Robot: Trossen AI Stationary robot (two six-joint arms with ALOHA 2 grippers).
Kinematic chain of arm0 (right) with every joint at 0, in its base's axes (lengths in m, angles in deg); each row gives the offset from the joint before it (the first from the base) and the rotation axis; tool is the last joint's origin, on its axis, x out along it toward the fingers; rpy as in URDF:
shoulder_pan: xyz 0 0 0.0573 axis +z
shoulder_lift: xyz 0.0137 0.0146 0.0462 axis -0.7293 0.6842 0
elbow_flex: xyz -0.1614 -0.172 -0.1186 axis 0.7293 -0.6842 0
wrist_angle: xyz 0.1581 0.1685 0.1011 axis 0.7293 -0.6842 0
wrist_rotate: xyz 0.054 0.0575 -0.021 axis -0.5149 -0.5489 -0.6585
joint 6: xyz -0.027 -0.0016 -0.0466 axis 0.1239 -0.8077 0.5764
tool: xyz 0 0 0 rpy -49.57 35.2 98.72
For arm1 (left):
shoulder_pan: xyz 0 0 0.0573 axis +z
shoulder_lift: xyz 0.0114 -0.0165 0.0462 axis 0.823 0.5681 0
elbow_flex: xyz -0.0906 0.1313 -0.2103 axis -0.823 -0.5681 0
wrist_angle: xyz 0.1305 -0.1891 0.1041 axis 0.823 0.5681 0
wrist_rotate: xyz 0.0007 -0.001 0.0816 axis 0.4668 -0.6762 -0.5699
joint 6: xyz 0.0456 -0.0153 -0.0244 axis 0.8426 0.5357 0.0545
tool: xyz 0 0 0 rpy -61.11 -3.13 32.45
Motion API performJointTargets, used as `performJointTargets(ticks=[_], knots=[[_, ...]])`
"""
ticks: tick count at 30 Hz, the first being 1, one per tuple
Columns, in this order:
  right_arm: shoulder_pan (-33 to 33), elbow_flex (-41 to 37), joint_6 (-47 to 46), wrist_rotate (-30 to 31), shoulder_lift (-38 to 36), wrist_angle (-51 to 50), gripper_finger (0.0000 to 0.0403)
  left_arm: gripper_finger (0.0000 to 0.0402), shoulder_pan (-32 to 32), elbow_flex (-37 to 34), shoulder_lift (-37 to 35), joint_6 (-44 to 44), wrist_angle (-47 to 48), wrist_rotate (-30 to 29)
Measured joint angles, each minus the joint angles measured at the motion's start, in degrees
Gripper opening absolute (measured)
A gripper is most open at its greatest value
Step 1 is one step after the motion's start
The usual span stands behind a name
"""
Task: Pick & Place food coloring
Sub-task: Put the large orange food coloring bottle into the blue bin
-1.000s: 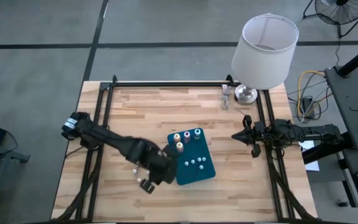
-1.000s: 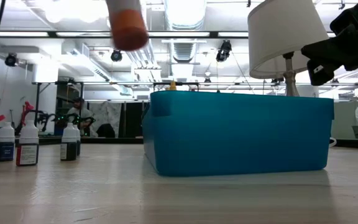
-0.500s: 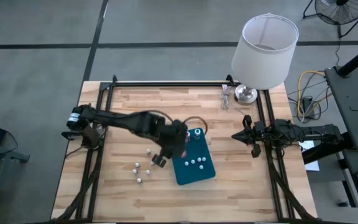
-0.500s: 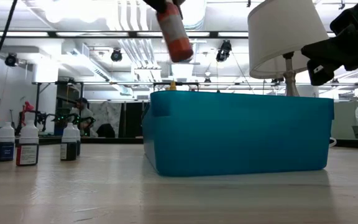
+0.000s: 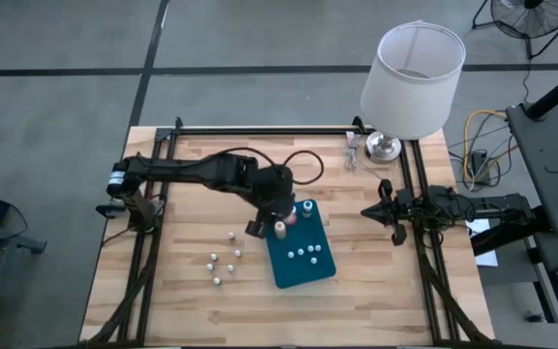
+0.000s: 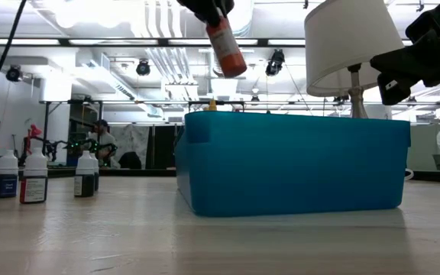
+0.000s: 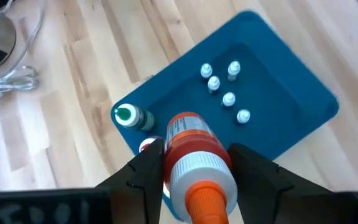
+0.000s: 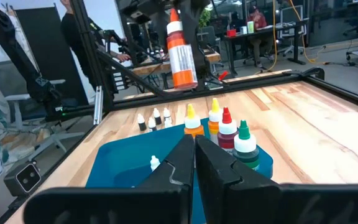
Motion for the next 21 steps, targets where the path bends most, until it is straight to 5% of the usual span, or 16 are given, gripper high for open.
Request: performJointTargets(ticks=[9, 21], knots=[[0.0, 0.0, 0.0, 0.0, 0.0, 0.0, 0.0009, 0.0133, 1.7, 5.7, 4.7, -4.3, 0.1, 2.6], [0.0, 0.0, 0.0, 0.0, 0.0, 0.0, 0.0009, 0.0133, 2.1, 21.6, 16.0, -4.3, 10.5, 3.2]])
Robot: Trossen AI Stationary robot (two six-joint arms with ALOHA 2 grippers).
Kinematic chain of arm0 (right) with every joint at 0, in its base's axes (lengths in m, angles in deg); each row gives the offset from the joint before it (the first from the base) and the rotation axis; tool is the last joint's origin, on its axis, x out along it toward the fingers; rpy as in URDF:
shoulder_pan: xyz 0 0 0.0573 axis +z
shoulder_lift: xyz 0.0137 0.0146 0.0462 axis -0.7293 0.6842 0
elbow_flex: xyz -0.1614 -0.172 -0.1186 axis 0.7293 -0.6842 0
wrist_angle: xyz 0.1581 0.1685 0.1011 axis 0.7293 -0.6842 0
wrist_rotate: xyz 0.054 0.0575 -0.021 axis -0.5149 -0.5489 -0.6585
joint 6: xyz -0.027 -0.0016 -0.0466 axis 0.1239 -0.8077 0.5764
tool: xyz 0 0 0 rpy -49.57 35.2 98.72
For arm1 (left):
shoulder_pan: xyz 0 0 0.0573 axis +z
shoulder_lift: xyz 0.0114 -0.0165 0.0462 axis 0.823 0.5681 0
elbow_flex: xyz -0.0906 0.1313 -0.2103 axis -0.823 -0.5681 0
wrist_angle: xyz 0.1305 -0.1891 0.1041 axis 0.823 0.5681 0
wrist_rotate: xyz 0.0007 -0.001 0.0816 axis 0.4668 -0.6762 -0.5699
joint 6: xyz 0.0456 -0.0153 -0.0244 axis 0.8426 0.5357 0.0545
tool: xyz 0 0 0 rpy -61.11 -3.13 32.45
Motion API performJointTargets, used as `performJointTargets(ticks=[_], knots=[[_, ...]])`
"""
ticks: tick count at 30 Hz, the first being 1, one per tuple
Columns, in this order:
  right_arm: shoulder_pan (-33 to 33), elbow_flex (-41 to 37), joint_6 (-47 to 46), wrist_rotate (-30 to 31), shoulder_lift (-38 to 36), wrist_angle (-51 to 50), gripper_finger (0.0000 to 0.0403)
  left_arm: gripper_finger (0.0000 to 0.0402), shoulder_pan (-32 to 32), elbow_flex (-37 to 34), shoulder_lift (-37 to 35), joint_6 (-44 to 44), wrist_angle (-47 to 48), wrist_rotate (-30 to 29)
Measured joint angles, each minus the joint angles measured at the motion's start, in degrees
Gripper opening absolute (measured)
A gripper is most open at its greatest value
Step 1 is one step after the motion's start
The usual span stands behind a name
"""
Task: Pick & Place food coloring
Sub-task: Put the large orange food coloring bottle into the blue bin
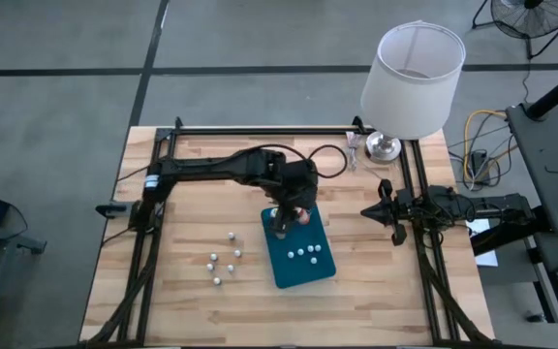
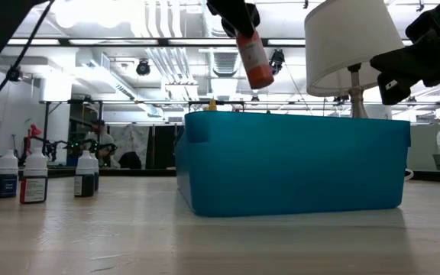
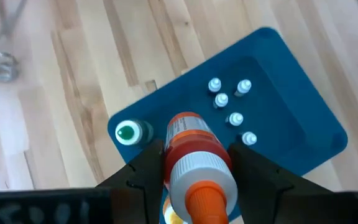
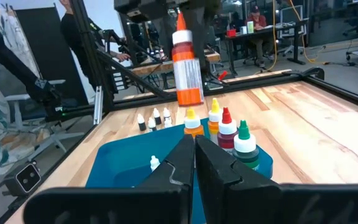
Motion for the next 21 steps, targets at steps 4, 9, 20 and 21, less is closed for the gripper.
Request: performJointTargets(ticks=[4, 9, 20, 21], knots=[[0.0, 0.0, 0.0, 0.0, 0.0, 0.0, 0.0009, 0.0133, 0.0, 1.8, 2.5, 0.0, 0.6, 0.0], [0.0, 0.0, 0.0, 0.0, 0.0, 0.0, 0.0009, 0.0133, 0.0, 1.2, 3.8, 0.0, 0.8, 0.0], [0.0, 0.0, 0.0, 0.0, 0.0, 0.0, 0.0009, 0.0133, -0.1, -4.7, 4.0, 1.8, -0.8, -3.1], [0.0, 0.0, 0.0, 0.0, 0.0, 0.0, 0.0009, 0.0133, -0.2, -5.3, 4.0, 2.1, -1.3, -3.3]])
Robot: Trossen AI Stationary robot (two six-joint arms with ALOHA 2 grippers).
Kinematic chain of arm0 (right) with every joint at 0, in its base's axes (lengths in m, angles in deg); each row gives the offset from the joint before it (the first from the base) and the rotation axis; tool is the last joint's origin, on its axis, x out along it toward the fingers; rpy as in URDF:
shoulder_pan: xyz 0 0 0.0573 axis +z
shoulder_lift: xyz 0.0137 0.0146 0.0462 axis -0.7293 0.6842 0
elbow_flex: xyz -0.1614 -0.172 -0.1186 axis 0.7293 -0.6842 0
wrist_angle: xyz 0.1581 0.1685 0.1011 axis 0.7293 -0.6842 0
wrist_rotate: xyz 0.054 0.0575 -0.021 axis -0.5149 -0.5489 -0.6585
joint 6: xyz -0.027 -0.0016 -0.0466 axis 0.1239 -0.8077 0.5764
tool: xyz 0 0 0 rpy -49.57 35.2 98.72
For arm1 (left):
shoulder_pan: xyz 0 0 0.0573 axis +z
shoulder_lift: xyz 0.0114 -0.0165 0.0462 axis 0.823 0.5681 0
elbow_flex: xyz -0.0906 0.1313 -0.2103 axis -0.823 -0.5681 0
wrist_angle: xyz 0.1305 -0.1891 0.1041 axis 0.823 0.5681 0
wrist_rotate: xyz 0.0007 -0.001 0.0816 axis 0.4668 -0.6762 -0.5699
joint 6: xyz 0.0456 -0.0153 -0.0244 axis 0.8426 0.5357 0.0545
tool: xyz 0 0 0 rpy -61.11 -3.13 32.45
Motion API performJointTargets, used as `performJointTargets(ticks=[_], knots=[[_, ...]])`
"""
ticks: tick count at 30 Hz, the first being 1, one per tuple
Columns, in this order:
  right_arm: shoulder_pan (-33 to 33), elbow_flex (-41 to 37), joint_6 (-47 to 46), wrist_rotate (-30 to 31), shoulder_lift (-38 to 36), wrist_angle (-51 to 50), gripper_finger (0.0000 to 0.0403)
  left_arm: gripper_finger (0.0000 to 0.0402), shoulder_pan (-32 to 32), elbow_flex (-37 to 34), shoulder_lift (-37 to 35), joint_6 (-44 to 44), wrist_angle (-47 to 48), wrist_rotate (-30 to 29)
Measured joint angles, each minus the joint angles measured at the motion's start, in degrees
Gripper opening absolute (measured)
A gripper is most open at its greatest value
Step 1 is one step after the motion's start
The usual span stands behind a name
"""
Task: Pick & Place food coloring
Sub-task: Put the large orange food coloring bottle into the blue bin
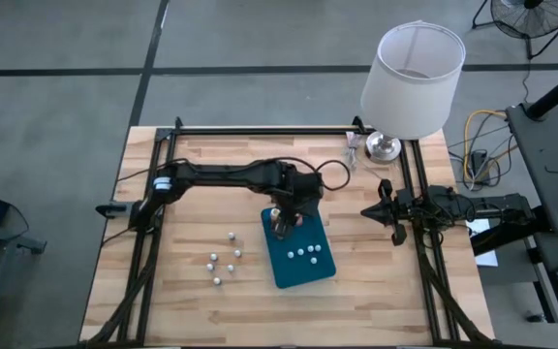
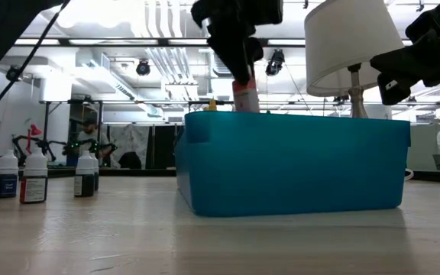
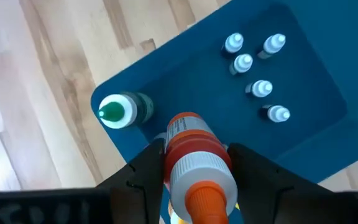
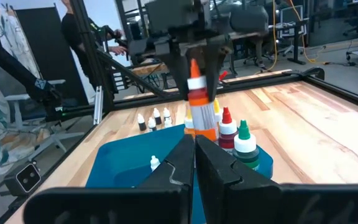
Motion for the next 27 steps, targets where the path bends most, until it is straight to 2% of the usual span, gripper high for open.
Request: performJointTargets(ticks=[7, 14, 22, 27], knots=[[0.0, 0.0, 0.0, 0.0, 0.0, 0.0, 0.0009, 0.0133, -1.1, -3.1, 0.0, 2.6, -4.8, 0.6], [0.0, 0.0, 0.0, 0.0, 0.0, 0.0, 0.0009, 0.0133, -2.1, -3.5, 0.0, 12.9, -4.9, 0.6], [0.0, 0.0, 0.0, 0.0, 0.0, 0.0, 0.0009, 0.0133, -3.4, -7.0, 0.0, 26.5, -6.3, 0.5], [0.0, 0.0, 0.0, 0.0, 0.0, 0.0, 0.0009, 0.0133, -3.6, -7.8, 0.0, 29.6, -7.8, 0.2]])
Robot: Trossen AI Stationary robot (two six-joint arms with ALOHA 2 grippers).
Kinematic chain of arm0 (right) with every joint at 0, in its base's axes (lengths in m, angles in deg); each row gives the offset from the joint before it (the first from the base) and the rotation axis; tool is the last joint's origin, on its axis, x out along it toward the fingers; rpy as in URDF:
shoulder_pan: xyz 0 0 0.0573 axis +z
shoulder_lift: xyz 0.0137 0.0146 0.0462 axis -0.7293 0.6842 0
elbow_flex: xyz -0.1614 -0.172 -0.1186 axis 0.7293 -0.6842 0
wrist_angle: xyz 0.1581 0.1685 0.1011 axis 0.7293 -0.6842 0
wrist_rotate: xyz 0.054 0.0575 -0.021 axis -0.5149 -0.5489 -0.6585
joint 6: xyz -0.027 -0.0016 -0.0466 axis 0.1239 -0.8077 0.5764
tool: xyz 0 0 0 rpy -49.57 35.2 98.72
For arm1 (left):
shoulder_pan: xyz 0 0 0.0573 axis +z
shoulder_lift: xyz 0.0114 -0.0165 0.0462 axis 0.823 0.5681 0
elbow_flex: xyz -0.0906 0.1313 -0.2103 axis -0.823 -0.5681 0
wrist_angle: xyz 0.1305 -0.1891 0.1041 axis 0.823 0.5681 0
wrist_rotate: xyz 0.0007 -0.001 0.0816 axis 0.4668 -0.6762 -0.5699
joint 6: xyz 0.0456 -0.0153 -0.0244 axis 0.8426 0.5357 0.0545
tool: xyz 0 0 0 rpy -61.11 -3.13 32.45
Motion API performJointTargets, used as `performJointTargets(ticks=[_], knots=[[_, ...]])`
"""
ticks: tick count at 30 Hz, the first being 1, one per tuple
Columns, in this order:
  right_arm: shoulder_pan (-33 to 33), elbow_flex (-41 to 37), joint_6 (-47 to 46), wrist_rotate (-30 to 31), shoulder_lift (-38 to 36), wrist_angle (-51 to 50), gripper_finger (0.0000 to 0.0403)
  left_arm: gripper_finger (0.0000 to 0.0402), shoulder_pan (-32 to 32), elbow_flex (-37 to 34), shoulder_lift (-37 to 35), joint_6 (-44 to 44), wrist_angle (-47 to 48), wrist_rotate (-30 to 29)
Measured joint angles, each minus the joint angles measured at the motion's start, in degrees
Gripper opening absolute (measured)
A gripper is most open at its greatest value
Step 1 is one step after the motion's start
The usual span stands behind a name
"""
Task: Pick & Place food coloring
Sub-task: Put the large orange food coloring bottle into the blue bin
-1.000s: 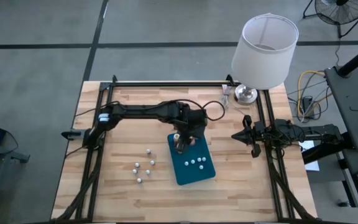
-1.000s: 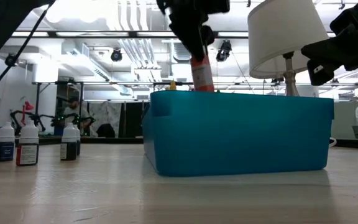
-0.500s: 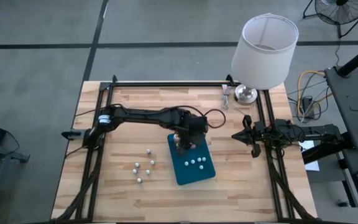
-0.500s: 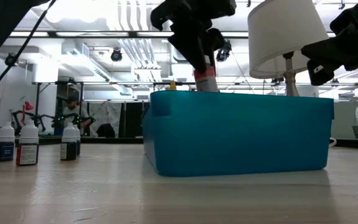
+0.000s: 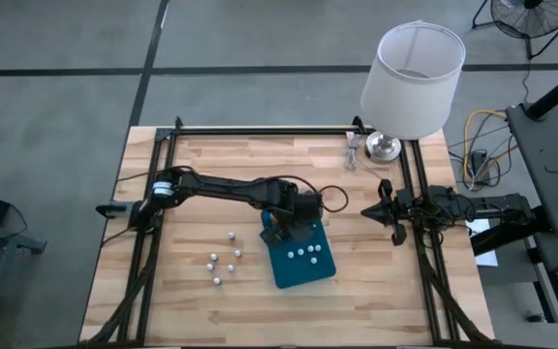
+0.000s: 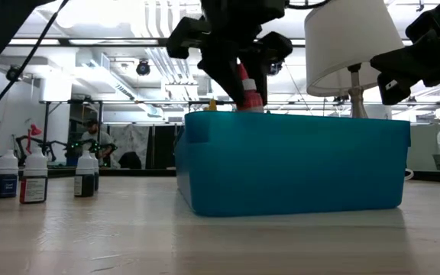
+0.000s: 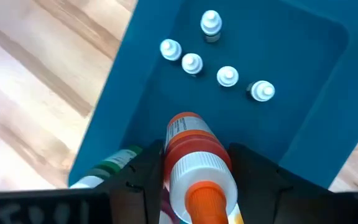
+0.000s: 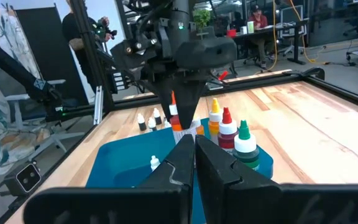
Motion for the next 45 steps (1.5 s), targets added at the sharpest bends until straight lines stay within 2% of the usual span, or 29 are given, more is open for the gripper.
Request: performJointTargets(ticks=[25, 45], knots=[[0.0, 0.0, 0.0, 0.0, 0.0, 0.0, 0.0009, 0.0133, 2.1, 0.4, 0.0, 0.2, -0.4, 0.4], [0.0, 0.0, 0.0, 0.0, 0.0, 0.0, 0.0009, 0.0133, 3.9, 4.0, 0.2, 0.2, 4.4, 0.5]])
